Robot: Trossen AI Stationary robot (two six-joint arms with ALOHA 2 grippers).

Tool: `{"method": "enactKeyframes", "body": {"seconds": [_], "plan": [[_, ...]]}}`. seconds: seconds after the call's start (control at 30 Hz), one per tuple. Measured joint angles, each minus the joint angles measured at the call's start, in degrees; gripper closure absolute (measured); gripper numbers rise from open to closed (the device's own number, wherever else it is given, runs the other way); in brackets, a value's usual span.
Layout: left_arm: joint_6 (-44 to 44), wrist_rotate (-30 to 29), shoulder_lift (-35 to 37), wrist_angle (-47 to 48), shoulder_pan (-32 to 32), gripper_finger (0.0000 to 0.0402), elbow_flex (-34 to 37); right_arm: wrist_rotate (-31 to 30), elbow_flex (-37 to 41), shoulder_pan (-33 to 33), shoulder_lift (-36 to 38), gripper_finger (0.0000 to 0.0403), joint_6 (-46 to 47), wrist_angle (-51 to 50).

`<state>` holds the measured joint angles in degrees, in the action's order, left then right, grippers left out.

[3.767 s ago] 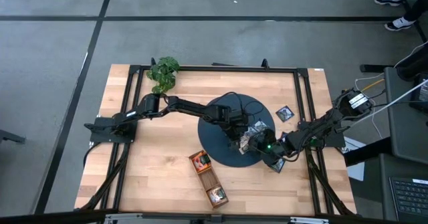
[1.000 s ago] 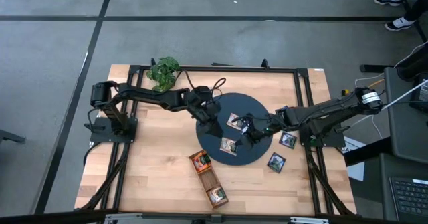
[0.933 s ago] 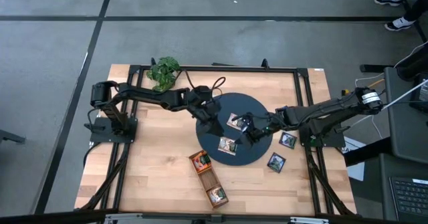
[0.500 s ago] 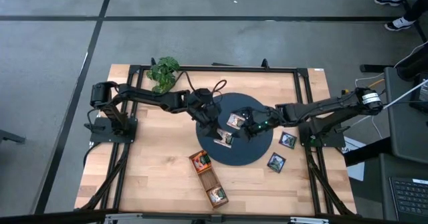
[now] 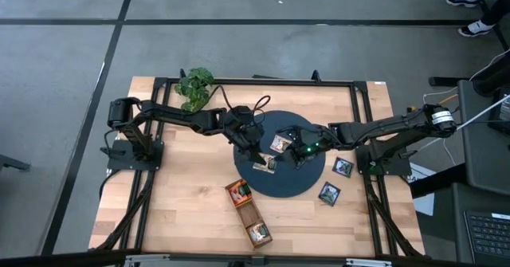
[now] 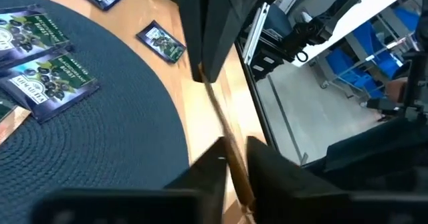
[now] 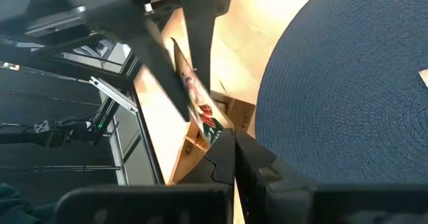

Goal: Pick & Place Tea
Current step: Put the brown tea bag into the right section of the wooden organizer

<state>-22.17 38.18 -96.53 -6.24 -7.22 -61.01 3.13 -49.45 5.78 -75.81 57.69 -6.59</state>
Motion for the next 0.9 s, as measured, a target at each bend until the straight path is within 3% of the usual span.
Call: {"method": "enactKeyframes", "body": {"seconds": [0.07,0.27,0.47,0.57,0.73,0.9], "plan": [[-0.1,-0.2,0.0,0.1,-0.1,0.0387,0.0,-0.1,0.0,0.0,0.0,0.0391,0.4,0.0],[-4.5,-4.2,0.0,0.7,-0.2,0.0393,0.0,-0.4,0.0,0.9,0.4,0.036,3.8,-0.1],[-5.7,-4.7,0.0,-0.4,-0.4,0.0394,0.2,-4.0,0.0,5.3,3.1,0.0297,6.6,-1.1],[-9.3,-5.7,0.3,-11.0,-0.6,0.0394,3.9,-9.2,0.0,7.2,4.4,0.0265,8.0,-3.1],[-24.6,-7.7,0.4,-38.0,-1.4,0.0394,14.0,-16.5,0.0,8.6,5.1,0.0229,8.0,-2.9],[-32.1,-11.1,0.4,-51.9,-1.6,0.0394,20.3,-21.0,0.0,8.5,5.1,0.0218,6.5,-1.7]]}}
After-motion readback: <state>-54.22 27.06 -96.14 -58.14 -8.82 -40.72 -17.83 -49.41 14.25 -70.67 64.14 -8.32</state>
